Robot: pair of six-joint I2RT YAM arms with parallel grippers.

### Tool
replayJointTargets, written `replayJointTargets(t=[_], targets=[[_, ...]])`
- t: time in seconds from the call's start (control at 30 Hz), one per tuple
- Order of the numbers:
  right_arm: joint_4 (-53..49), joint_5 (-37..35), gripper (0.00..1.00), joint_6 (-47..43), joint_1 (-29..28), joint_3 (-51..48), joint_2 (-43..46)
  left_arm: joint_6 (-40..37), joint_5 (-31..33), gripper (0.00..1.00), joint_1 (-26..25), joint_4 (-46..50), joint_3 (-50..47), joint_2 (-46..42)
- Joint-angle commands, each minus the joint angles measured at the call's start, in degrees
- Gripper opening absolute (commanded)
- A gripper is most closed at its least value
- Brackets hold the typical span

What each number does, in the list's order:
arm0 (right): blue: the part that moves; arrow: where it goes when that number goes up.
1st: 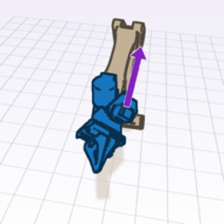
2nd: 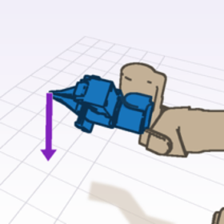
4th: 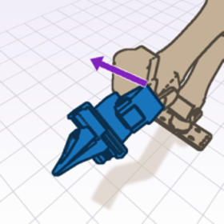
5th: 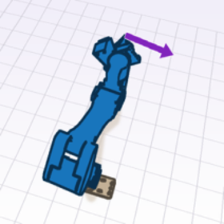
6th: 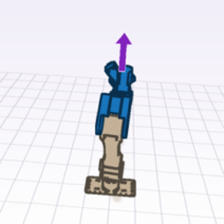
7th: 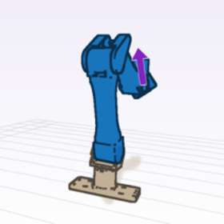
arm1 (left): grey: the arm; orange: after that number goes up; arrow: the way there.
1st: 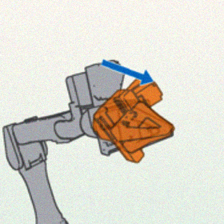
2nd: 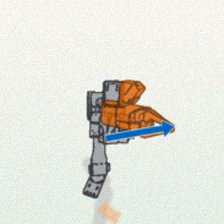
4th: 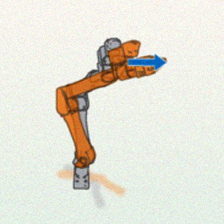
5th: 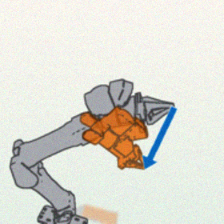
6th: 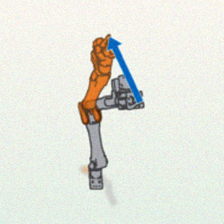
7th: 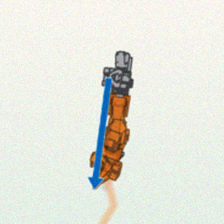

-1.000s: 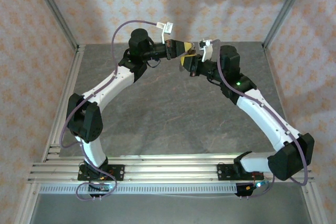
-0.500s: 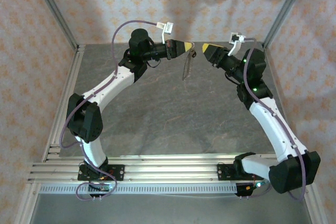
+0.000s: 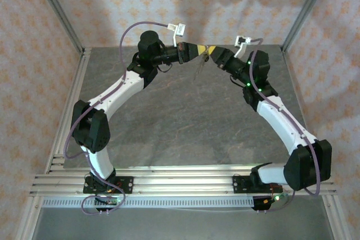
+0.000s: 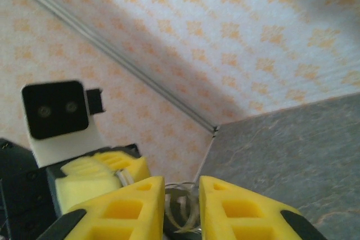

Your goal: Put the keys on the keyring

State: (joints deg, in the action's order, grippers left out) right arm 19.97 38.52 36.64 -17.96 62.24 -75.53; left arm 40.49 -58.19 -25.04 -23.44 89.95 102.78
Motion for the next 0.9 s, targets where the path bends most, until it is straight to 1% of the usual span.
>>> replayJointTargets(t=[0.0,0.13,0.27,0.37,0.53,0.63,0.73,0.87], targets=[[1.94,3.19,0.21,-0.93,-3.63,0.98,-1.67,-0.7,-0.43,0.0,-0.27,-3.36,1.36,-0.75],[-0.45,4.73,0.18,-2.2,-4.98,0.35,-1.94,-0.66,-0.52,0.0,-0.28,-3.49,1.3,-0.57],[-5.17,2.26,0.18,-5.95,-4.36,-2.5,2.22,-1.37,-0.6,0.0,-0.28,-2.93,1.18,-0.83],[-6.63,2.17,0.18,-6.48,-2.47,-5.04,5.65,-1.86,-0.87,0.0,-0.27,-2.64,1.23,-0.91],[-6.76,0.73,0.19,-5.33,2.34,-8.5,11.18,-2.64,-1.13,0.0,-0.32,-3.08,0.8,-1.18],[-6.34,-0.78,0.19,-4.25,4.11,-8.56,12.91,-4.07,-1.31,0.0,-0.31,-2.96,0.18,-1.64],[-6.52,-2.64,0.2,-3.71,4.48,-6.91,13.37,-6.29,-1.56,0.0,-0.36,-2.24,-0.61,-2.56],[-4.0,-3.32,0.26,-1.26,4.42,-4.69,12.34,-7.12,-1.84,0.0,-0.41,-2.5,-1.48,-3.52]])
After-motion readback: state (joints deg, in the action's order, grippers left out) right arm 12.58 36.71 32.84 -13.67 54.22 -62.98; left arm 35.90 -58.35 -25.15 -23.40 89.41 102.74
